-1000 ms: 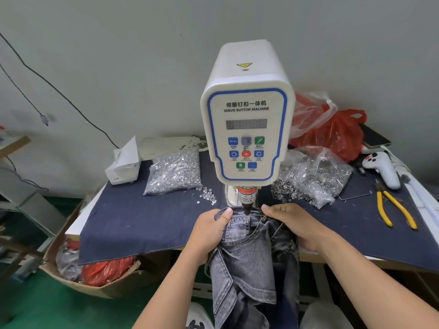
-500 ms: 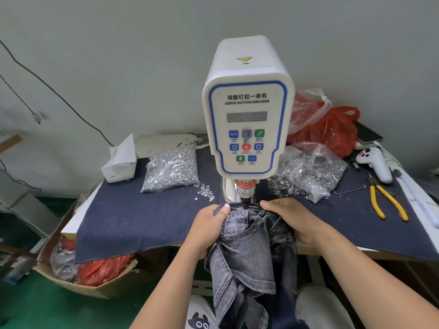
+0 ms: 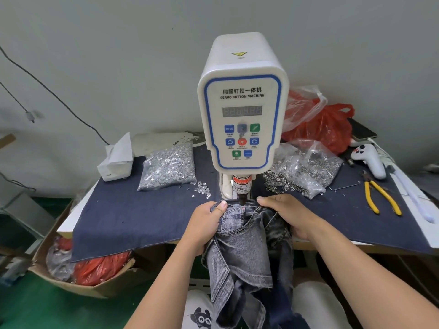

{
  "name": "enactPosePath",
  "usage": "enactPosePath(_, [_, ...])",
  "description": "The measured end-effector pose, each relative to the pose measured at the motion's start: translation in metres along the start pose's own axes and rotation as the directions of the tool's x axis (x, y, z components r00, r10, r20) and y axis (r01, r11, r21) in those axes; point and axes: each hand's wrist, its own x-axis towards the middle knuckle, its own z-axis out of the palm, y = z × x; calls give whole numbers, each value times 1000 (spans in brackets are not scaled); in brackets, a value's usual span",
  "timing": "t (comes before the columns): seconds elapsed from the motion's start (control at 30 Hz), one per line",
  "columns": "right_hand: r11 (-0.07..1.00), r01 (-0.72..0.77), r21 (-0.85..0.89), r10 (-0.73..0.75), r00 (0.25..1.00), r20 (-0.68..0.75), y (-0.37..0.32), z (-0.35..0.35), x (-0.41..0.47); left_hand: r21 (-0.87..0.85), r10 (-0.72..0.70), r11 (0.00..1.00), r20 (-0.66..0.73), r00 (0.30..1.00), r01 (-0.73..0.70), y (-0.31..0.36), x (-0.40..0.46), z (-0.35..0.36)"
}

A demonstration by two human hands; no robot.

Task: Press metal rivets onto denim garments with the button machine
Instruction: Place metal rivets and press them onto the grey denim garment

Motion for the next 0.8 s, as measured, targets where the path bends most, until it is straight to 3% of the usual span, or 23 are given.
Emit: enactPosePath(0.8, [1000, 6, -14, -6, 1000, 8, -2, 2, -2, 87, 32, 996, -14, 999, -31, -2, -1, -4])
